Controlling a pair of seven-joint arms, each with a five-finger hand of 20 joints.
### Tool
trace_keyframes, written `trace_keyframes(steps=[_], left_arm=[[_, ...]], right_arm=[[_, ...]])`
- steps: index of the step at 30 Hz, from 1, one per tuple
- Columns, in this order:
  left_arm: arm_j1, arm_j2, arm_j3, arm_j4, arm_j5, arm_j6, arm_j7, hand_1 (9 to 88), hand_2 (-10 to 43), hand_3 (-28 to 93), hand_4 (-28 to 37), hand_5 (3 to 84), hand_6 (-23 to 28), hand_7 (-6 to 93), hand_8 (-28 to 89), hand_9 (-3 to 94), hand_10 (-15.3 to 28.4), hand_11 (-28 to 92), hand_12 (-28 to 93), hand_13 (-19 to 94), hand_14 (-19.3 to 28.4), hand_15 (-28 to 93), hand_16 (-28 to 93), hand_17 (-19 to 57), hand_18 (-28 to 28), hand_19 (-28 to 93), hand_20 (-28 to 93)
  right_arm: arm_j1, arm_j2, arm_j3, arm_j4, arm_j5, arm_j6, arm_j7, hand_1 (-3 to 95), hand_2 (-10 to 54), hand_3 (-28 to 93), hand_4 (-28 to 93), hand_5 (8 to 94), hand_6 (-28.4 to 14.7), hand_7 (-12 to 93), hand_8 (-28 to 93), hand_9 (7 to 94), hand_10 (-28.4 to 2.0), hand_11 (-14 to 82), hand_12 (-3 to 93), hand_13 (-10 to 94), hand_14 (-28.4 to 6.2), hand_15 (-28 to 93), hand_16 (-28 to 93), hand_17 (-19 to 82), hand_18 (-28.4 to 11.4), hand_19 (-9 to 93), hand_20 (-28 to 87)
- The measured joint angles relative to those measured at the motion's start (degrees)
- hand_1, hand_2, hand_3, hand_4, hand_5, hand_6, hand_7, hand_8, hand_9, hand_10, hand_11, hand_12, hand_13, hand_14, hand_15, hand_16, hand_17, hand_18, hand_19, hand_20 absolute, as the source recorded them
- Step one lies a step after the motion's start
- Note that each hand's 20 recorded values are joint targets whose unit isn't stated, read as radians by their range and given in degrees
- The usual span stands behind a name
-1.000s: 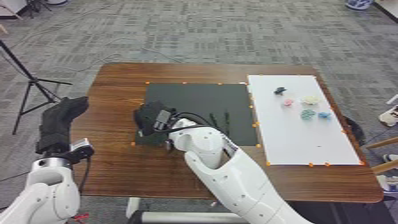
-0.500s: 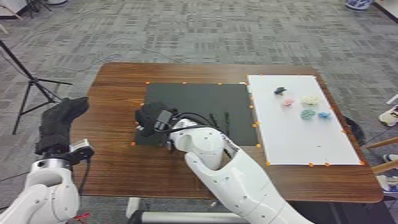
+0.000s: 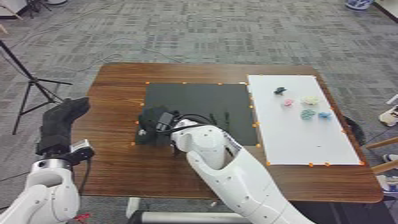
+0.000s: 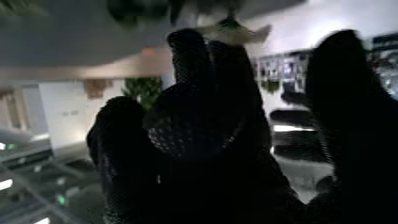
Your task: Arrange flowers
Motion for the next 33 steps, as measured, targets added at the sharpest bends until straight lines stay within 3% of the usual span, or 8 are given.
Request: trace_keyframes(steps=[7,14,23,25,28,33], left_arm=[[0.0,-0.09,0.04,-0.08,0.0,0.02,0.05,23.4,15.9,68,-28.3,53.5,3.3,19.1,-9,50.8,13.5,22,10,40,15.6,20,-4,5.7,8.5,6,15],[0.1,-0.22,-0.03,-0.33,-0.07,0.05,0.16,23.3,15.8,68,-28.3,53.4,3.4,19.0,-9,50.7,13.6,22,10,40,15.6,20,-4,5.7,8.6,6,15],[1.1,-0.52,-1.02,-0.98,-0.07,0.06,0.24,23.1,14.2,68,-28.3,53.4,3.4,18.9,-9,50.8,13.6,22,10,40,15.7,20,-4,5.7,8.6,6,15],[1.7,-0.6,-1.65,-1.29,-0.07,0.17,0.27,23.0,14.0,68,-28.3,53.4,3.4,19.0,-9,50.9,13.7,22,10,40,15.7,20,-4,5.7,8.6,6,15],[2.7,-0.73,-2.58,-1.74,-0.17,0.42,0.44,23.0,13.6,68,-28.3,53.4,3.4,19.1,-9,50.9,13.7,22,10,40,15.7,20,-4,5.7,8.6,6,15],[4.3,-0.95,-3.99,-2.49,-0.35,0.8,0.88,23.1,13.1,68,-28.3,53.4,3.3,19.1,-9,50.9,13.7,22,10,40,15.7,20,-4,5.7,8.6,6,15]], right_arm=[[0.4,0.4,-0.5,0.1,1.7,2.2,-0.1,26.4,-8.3,67,-14,61.3,-3.1,15,-11,66.5,-13.5,8.9,12.4,92,-1.5,58,34,64,-14.6,93,60],[2.5,2.3,-3.5,0.0,8.6,12.5,2.9,26.4,-8.8,67,-14,59.2,-3.3,15,-10,66.6,-13.7,9.0,12.5,92,-1.5,58,33,64,-14.8,93,60],[3.3,4.6,-3.9,-3.3,10.8,11.2,4.6,26.7,-9.4,67,-14,58.2,-2.8,15,-9,66.0,-13.5,9.6,13.4,90,-2.2,57,33,61,-15.9,93,59],[3.7,6.6,-4.5,-6.1,14.4,11.3,5.5,27.5,-9.5,67,-14,57.9,-2.6,16,-9,65.6,-13.6,9.9,14.8,82,-6.3,56,32,51,-18.7,91,51],[3.8,11.0,-4.2,-12.4,21.1,13.0,6.9,26.9,-9.5,67,-15,57.5,-2.6,17,-9,63.8,-14.4,10.4,15.8,71,-11.8,50,30,38,-22.0,80,47],[1.2,18.9,3.2,-23.9,27.4,19.5,8.3,23.7,-9.5,68,-17,55.4,-2.1,17,-9,60.6,-15.4,9.7,16.1,63,-14.8,45,28,30,-23.0,70,46]])
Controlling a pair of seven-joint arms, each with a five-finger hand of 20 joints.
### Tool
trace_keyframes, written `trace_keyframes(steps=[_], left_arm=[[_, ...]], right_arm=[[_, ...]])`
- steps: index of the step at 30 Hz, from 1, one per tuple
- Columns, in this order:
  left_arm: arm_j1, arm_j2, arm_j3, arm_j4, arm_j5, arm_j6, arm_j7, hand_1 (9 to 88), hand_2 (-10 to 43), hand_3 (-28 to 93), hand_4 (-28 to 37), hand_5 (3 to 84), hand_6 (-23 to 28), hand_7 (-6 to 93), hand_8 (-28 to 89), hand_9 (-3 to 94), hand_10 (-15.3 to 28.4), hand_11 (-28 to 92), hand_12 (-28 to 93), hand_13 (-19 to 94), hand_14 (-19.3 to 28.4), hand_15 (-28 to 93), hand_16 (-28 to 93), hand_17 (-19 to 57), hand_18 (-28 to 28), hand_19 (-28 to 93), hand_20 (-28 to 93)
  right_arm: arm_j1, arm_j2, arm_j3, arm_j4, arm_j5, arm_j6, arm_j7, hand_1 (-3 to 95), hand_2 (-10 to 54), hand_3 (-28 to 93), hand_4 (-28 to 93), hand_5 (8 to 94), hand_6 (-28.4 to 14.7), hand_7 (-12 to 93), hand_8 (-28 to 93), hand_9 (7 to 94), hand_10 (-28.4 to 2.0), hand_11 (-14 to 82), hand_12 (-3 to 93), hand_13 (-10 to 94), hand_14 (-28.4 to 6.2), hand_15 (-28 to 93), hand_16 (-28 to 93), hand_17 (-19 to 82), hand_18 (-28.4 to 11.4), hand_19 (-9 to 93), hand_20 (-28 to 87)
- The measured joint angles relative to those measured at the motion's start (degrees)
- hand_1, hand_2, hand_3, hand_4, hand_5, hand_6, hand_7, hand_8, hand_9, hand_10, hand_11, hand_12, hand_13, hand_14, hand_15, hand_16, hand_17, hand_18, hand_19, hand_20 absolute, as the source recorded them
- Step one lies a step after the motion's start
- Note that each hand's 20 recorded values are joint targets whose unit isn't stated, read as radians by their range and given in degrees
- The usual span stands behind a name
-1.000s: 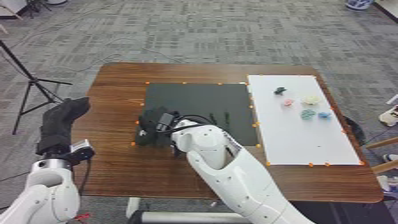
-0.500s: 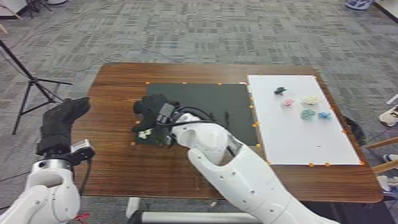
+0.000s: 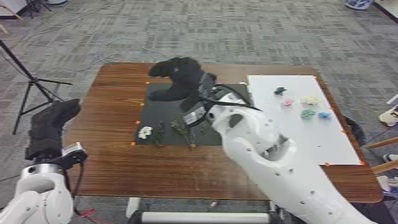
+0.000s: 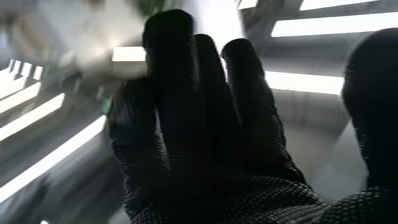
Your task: Arrange flowers
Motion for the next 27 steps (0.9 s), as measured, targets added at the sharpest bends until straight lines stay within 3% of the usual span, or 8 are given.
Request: trace_keyframes(steps=[5,10,16,21,24,27], left_arm=[[1.0,-0.21,-0.44,-0.4,-0.05,0.22,0.12,23.2,12.7,68,-28.3,53.3,3.3,19.2,-9,51.0,13.6,22,10,40,15.7,20,-4,5.6,8.7,6,15],[0.9,-0.36,-0.26,-0.42,-0.01,0.24,0.1,23.2,12.4,69,-28.3,53.4,3.3,19.2,-9,51.2,13.8,22,10,40,15.8,20,-4,5.7,8.6,6,15],[1.3,-0.68,-0.51,-0.94,-0.01,0.45,0.03,23.6,11.5,69,-28.3,53.4,3.2,19.4,-9,51.4,13.9,22,10,40,15.8,20,-4,5.8,8.5,5,15],[2.1,-1.04,-0.86,-1.45,0.26,0.53,0.59,26.2,8.9,70,-28.2,53.7,3.0,19.7,-9,51.8,13.7,22,10,40,15.7,20,-4,6.1,8.6,5,15],[2.2,-1.31,-0.91,-1.57,2.13,0.08,0.81,29.4,11.5,68,-28.1,54.3,2.6,20.3,-9,52.2,13.6,22,10,41,15.5,20,-4,6.5,8.7,6,15],[2.2,-1.47,-1.1,-1.74,5.98,-0.62,0.64,32.6,12.0,67,-28.1,54.7,2.3,21.1,-9,52.7,13.3,23,10,41,15.2,20,-4,6.8,8.6,6,15]], right_arm=[[-3.6,8.6,11.2,-5.8,0.1,3.6,0.4,24.7,-9.5,69,-18,56.0,-1.2,18,-9,61.5,-14.1,11.5,17.2,64,-14.3,45,28,30,-22.9,69,47],[-8.7,16.4,21.7,-5.8,-1.1,5.3,-0.7,28.0,-9.5,70,-20,58.6,1.1,23,-10,63.2,-14.4,19.5,22.1,64,-13.1,48,29,31,-22.3,71,50],[-17.5,23.1,32.4,-2.8,-5.7,6.7,0.6,29.8,-9.5,71,-21,58.6,0.8,25,-10,64.3,-14.2,27.6,26.5,67,-12.4,54,31,33,-23.0,77,54],[-19.9,24.5,33.4,3.3,-5.7,3.4,2.3,31.4,-9.5,70,-21,61.6,2.1,27,-11,69.7,-13.5,30.0,26.4,71,-11.7,56,31,35,-23.4,79,55],[-20.5,23.7,33.7,6.0,-5.7,0.3,2.4,31.6,-9.5,70,-20,62.8,2.6,27,-11,70.1,-13.6,29.5,26.1,71,-11.7,55,31,35,-23.4,79,55],[-21.6,22.5,34.3,7.2,-6.3,-0.8,2.3,31.6,-9.5,70,-20,62.8,2.5,27,-12,69.9,-13.7,28.3,25.6,71,-11.7,55,32,35,-23.4,79,55]])
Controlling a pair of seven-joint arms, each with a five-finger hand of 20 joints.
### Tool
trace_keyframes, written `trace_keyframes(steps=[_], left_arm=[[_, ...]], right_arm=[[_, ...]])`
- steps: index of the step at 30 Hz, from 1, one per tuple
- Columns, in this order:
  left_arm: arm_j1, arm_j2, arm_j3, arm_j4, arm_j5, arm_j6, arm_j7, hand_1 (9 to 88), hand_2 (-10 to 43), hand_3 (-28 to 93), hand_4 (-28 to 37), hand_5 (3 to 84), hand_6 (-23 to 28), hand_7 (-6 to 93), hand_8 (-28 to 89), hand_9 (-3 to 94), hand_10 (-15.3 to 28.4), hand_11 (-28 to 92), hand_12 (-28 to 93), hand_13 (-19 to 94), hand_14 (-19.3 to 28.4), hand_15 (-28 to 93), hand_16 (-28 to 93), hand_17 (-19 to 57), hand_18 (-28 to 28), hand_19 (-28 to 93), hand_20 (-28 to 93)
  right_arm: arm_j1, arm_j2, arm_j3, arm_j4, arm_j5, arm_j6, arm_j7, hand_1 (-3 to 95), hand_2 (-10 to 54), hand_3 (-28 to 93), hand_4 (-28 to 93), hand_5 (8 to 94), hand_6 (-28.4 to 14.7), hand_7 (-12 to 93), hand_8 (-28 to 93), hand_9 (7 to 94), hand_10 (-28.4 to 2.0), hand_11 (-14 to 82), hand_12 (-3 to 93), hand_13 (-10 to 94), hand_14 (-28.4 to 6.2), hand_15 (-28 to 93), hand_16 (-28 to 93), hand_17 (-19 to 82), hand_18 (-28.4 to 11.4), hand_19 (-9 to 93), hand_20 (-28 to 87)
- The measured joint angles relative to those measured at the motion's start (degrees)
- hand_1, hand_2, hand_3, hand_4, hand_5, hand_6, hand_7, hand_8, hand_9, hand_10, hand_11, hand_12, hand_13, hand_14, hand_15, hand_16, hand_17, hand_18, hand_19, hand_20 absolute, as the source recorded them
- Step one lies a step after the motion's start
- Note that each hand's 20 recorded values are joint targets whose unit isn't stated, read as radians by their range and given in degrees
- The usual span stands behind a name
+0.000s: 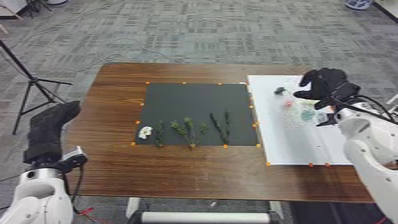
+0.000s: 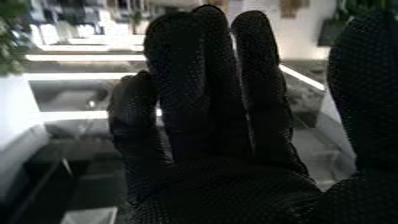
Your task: Arrange flowers
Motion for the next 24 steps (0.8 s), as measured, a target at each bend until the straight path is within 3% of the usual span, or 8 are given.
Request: trace_keyframes(steps=[3,5,12,24], left_arm=[[0.0,-0.01,-0.2,-0.04,4.86,-0.25,-0.61,32.8,11.6,67,-27.9,54.7,2.3,21.4,-9,52.9,13.2,23,10,41,15.2,21,-4,6.8,8.6,6,15],[0.1,-0.01,-0.37,-0.12,6.09,-0.54,-0.69,32.6,11.1,67,-27.5,54.8,2.4,21.3,-9,52.9,13.2,23,10,41,15.2,21,-4,6.8,8.6,6,15],[0.7,-0.01,-0.46,-0.33,4.17,-0.68,-0.45,32.0,10.1,68,-26.7,54.8,2.5,21.2,-9,52.9,13.2,23,10,41,15.3,21,-4,6.7,8.5,6,15],[1.4,-0.3,-0.32,-0.69,4.22,-0.72,-0.13,31.1,8.8,68,-26.0,54.9,2.6,20.9,-9,52.9,13.3,23,10,41,15.5,21,-5,6.6,8.5,5,15]], right_arm=[[-0.9,-1.2,0.2,0.9,-0.5,-0.2,-0.1,31.6,-9.5,70,-20,62.4,2.5,27,-12,69.8,-13.6,27.9,25.5,71,-11.7,55,32,35,-23.5,79,55],[-1.8,-1.7,0.6,1.0,-0.6,-0.5,-0.1,31.7,-9.5,70,-20,62.4,2.4,27,-12,69.8,-13.6,27.8,25.5,71,-11.8,55,32,35,-23.5,79,55],[-4.3,-2.5,1.1,2.3,-1.2,-1.7,-0.9,31.3,-9.5,70,-20,62.1,2.1,27,-12,69.6,-13.8,27.4,25.3,71,-12.0,55,32,35,-23.6,79,55],[-4.3,-3.2,1.5,4.7,-2.3,-1.6,-1.5,31.0,-9.5,71,-20,61.3,1.8,27,-11,68.1,-13.9,26.5,25.0,71,-11.9,55,32,35,-23.7,79,55]])
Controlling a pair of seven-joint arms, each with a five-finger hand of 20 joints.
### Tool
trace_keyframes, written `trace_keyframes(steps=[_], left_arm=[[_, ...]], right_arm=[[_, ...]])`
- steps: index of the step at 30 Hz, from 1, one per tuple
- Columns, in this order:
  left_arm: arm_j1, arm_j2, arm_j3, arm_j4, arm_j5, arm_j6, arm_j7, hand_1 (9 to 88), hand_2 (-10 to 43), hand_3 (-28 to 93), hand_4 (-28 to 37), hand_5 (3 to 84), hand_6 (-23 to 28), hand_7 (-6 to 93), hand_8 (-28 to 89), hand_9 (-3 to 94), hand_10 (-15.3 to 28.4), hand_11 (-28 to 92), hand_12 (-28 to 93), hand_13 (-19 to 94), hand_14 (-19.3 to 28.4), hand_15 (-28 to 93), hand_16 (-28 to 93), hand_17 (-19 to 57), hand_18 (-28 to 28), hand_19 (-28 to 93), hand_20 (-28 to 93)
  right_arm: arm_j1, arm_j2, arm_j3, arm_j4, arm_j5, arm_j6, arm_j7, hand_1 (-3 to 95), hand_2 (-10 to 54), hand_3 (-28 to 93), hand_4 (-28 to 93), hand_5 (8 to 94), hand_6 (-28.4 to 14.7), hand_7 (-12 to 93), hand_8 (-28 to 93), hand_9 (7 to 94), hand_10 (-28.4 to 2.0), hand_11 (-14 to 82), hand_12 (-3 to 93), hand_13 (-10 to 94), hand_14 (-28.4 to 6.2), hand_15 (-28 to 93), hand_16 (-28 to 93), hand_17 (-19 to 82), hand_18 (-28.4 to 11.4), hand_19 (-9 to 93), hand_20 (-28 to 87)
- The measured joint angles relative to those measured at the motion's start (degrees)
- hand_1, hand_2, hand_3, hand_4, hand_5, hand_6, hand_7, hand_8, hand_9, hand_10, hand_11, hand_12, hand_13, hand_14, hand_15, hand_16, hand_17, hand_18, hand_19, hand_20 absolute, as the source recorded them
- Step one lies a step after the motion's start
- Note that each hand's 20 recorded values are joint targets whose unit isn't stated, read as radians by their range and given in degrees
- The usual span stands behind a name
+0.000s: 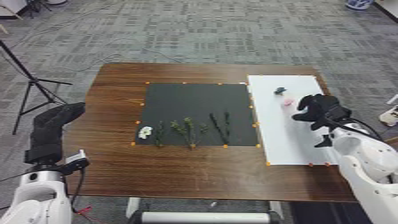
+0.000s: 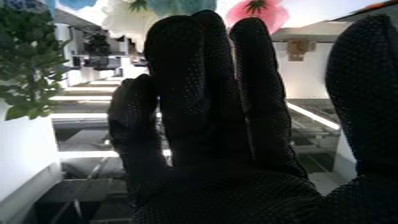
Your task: Arrange flowers
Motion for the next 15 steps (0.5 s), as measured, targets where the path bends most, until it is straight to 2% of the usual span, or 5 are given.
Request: trace_keyframes(steps=[9,15], left_arm=[[0.1,-0.11,0.29,-0.1,0.0,-0.15,0.03,30.9,8.5,69,-26.0,54.9,2.7,20.9,-9,52.8,13.4,23,10,41,15.5,21,-4,6.5,8.5,5,15],[0.1,-0.3,0.39,-0.11,0.07,-0.41,-0.05,30.8,8.2,69,-25.8,54.9,2.6,20.8,-9,52.8,13.5,23,10,41,15.5,21,-4,6.5,8.6,5,15]], right_arm=[[1.4,-0.1,0.9,1.0,-1.1,0.2,0.2,30.5,-9.5,71,-20,58.2,1.2,26,-11,63.6,-14.5,22.7,23.9,70,-12.0,56,32,34,-23.5,79,54],[2.7,-1.4,1.3,3.2,-4.2,-3.8,0.2,30.1,-9.5,71,-20,56.7,0.8,26,-11,61.5,-14.7,21.2,23.5,69,-12.2,56,32,34,-23.6,79,54]])
